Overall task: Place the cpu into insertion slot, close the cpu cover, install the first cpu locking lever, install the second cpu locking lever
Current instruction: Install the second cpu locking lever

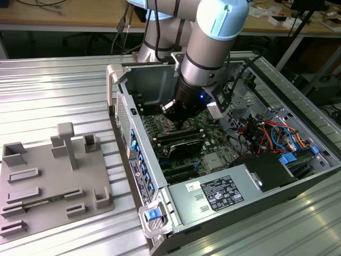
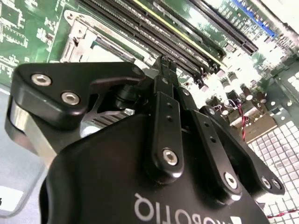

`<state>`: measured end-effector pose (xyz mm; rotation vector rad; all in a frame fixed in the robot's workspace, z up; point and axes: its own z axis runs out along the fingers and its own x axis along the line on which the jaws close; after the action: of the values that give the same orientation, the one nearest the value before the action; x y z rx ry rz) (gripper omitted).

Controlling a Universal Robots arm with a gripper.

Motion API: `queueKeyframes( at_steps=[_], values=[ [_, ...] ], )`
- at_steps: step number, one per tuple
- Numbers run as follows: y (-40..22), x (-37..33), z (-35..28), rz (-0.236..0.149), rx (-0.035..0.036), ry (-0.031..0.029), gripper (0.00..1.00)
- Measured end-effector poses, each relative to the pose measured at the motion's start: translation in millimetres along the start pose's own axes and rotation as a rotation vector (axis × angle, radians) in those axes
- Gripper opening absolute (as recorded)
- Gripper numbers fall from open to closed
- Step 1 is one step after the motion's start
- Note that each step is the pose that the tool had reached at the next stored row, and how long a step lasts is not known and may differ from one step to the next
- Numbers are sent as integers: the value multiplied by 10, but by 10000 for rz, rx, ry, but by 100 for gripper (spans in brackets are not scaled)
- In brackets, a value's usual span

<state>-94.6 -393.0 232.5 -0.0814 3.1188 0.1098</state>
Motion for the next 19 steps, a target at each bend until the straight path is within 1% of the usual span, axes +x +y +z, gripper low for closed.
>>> queueKeyframes(
  at_steps=[1, 3, 11, 13, 15, 16, 19],
  values=[
    [-11, 57, 108, 9, -300, -16, 11],
    [-13, 59, 122, 7, -313, -16, 11],
    [-16, 81, 189, 10, -419, -21, 11],
    [-17, 91, 206, 11, -465, -24, 11],
    [-14, 95, 216, 11, -538, -28, 11],
    [-12, 95, 218, 11, -554, -27, 11],
    [-7, 96, 230, 15, -641, -34, 11]
  ],
)
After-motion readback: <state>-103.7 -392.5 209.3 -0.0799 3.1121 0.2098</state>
